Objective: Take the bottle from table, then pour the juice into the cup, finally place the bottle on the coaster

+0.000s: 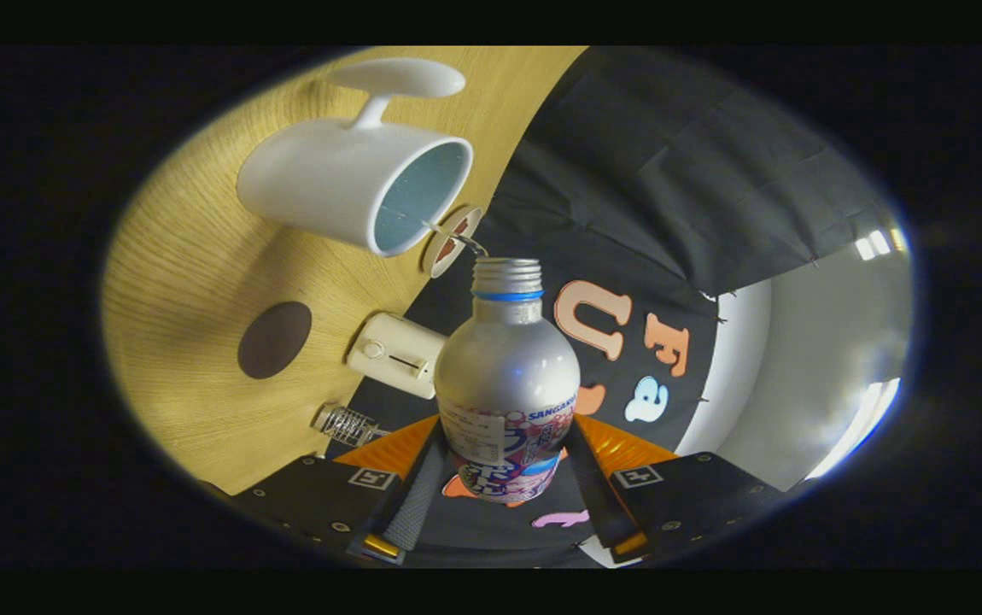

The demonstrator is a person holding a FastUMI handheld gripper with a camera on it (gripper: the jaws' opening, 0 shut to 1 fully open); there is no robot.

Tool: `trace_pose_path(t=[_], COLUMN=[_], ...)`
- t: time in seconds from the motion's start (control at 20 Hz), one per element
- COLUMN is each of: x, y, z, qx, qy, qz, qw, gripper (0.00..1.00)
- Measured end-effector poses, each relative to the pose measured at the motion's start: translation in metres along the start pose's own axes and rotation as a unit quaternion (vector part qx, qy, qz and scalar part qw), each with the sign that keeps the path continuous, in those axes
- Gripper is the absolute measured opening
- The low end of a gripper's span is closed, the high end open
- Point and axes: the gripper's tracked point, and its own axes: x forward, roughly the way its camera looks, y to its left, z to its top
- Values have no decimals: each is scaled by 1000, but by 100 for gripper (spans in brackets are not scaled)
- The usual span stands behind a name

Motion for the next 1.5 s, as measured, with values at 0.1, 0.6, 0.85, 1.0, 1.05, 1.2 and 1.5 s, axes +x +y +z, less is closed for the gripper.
trace_pose_path(t=[0.1,0.6,0.85,1.0,1.05,1.2,1.5], x=[1,-1,-2,-1,-2,-2,-11], y=[2,3,5,10,12,23,47], z=[1,7,10,12,12,16,25], qx=[-1,-11,-9,-5,-1,26,124], qy=[-2,-12,-15,-18,-18,-17,-15], qz=[0,3,8,17,20,40,97], qw=[1000,1000,1000,1000,1000,999,987], gripper=[77,77,77,77,77,77,78])
